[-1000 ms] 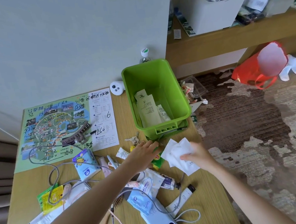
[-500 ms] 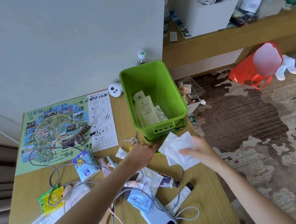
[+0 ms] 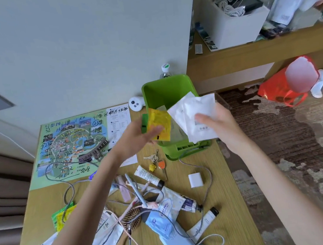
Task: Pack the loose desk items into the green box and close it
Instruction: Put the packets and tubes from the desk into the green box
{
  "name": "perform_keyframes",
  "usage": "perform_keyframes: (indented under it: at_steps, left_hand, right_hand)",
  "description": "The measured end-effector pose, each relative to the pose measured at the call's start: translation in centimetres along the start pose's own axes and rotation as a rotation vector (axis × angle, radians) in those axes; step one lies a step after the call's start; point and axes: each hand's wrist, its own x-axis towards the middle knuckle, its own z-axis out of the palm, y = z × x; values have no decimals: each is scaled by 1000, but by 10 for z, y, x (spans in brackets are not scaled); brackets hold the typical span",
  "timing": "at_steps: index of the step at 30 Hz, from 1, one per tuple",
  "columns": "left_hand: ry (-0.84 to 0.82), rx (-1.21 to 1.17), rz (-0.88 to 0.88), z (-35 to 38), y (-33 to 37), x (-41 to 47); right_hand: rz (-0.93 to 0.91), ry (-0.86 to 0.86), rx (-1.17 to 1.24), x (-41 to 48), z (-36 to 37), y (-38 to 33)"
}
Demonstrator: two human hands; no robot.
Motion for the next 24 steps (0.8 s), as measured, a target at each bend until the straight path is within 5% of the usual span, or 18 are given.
perform_keyframes:
  at_steps: [6,11,14,24]
  left_hand:
    - [364,34,-43,11,-13,39]
    - [378,168,-100,25,-27,53]
    - [338,475,-111,35,-35,59]
    - [488,411,3,18,-45,36]
  right_hand:
    - [8,192,-188,59,28,20]
    - [185,-51,-686,73,42,53]
    - [106,-76,-880,68,42,61]
    - [-283,-52,-761,28,44,48]
